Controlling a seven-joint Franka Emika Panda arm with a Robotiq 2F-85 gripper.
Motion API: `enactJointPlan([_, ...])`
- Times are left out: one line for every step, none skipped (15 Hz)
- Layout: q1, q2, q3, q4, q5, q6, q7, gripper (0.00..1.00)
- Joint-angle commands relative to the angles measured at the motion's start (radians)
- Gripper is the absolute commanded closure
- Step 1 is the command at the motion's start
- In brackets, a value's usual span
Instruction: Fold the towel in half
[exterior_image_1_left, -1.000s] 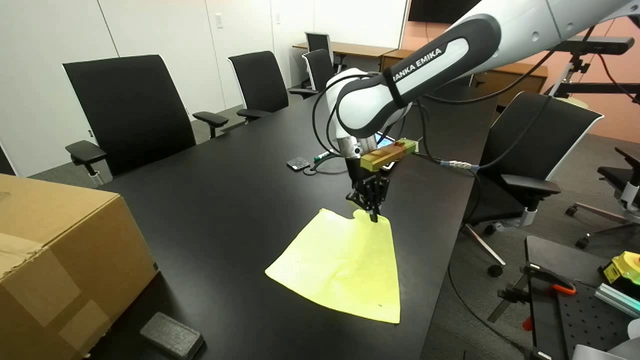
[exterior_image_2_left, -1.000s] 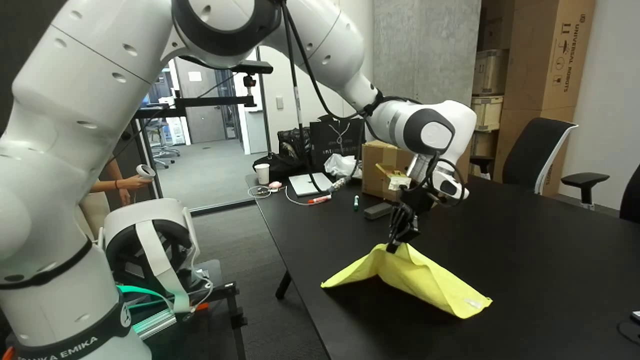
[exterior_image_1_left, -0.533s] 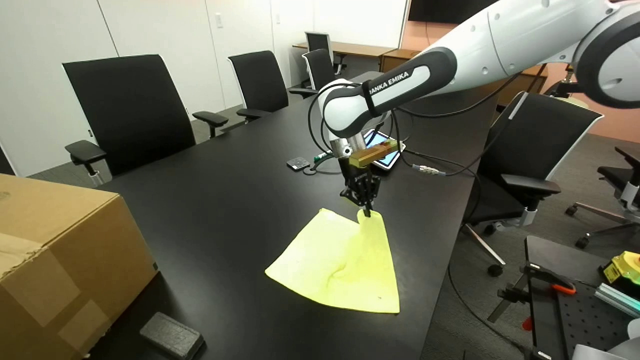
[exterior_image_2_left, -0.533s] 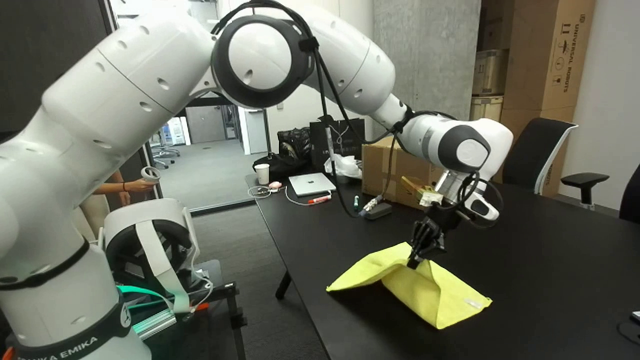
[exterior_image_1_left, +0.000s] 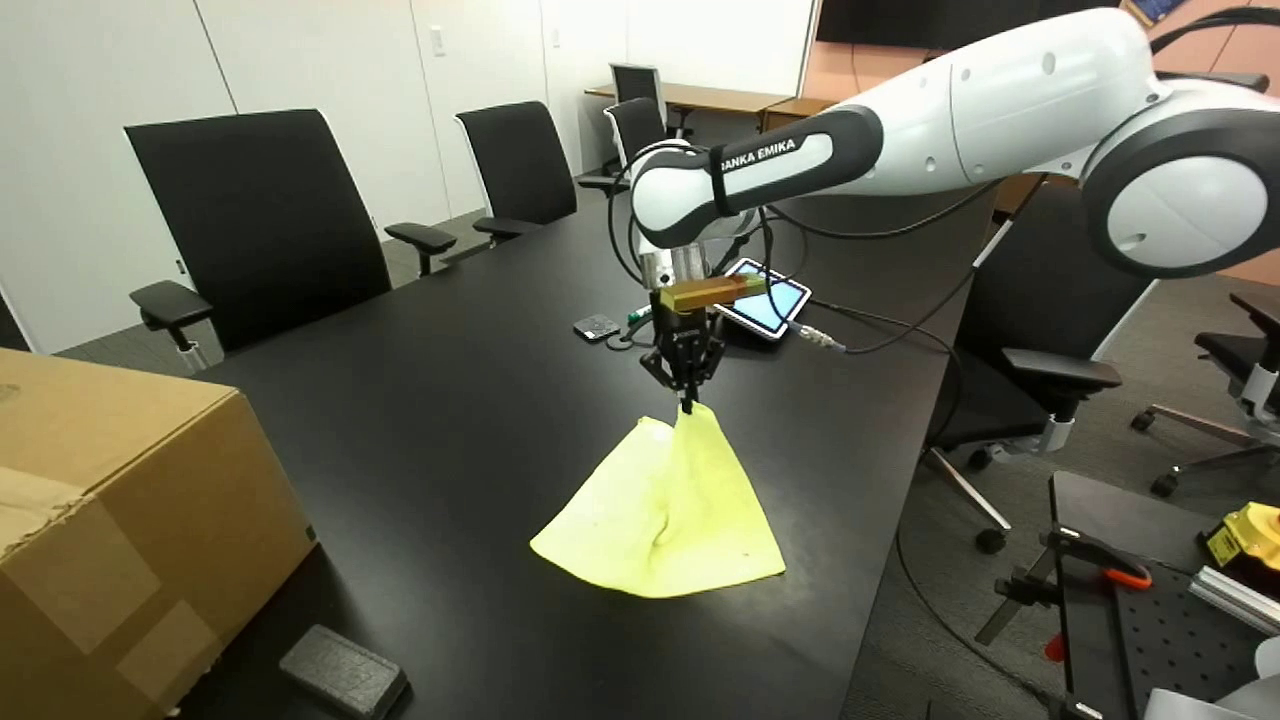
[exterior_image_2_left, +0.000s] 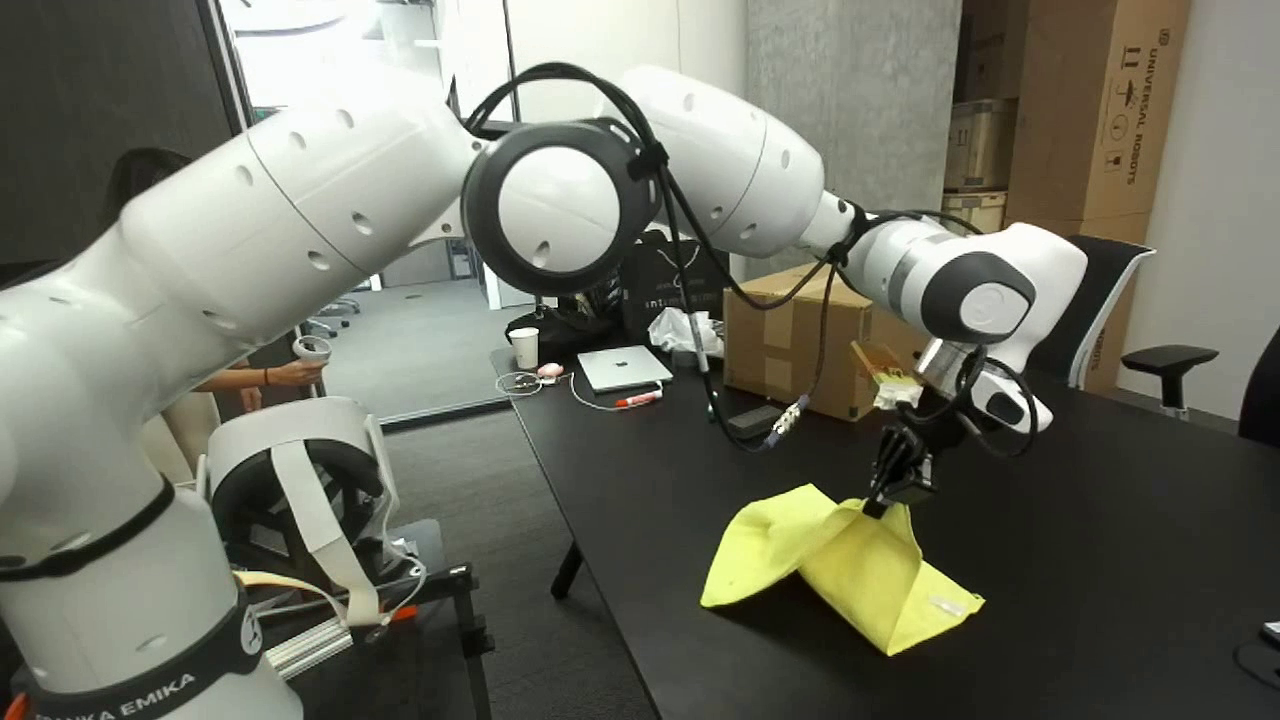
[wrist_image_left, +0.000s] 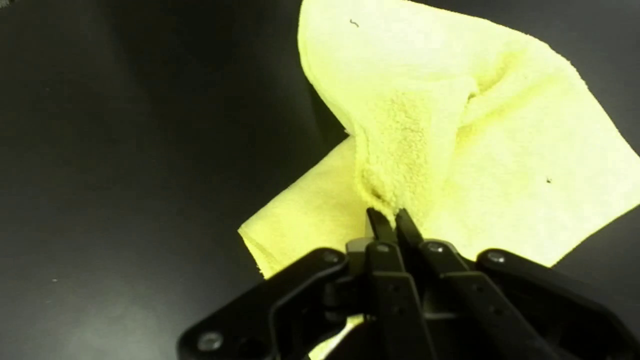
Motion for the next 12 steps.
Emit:
enactJointPlan([0.024,0.109,0.018,0.165,-0.001,0.011,0.062,0.94])
enactJointPlan([0.033,0.130,0.020,0.188,-0.006,0.015,0.073,0.94])
enactJointPlan([0.043,0.144,0.021,0.202,-0.009,0.020,0.085,0.94])
enactJointPlan([0.052,0.163,0.019,0.222,-0.014,0.029,0.099,0.94])
enactJointPlan([0.060,0.178,0.015,0.236,-0.017,0.041,0.118,0.94])
enactJointPlan([0.065,0.193,0.010,0.253,-0.021,0.056,0.140,0.94])
enactJointPlan([0.070,0.205,0.003,0.265,-0.026,0.075,0.164,0.94])
enactJointPlan([0.070,0.216,-0.006,0.275,-0.032,0.099,0.190,0.94])
enactJointPlan([0.074,0.218,-0.022,0.273,-0.033,0.123,0.211,0.95])
enactJointPlan([0.072,0.220,-0.035,0.277,-0.041,0.142,0.235,0.94])
enactJointPlan([0.071,0.229,-0.051,0.285,-0.048,0.163,0.256,0.94])
enactJointPlan([0.068,0.235,-0.068,0.290,-0.053,0.181,0.278,0.94])
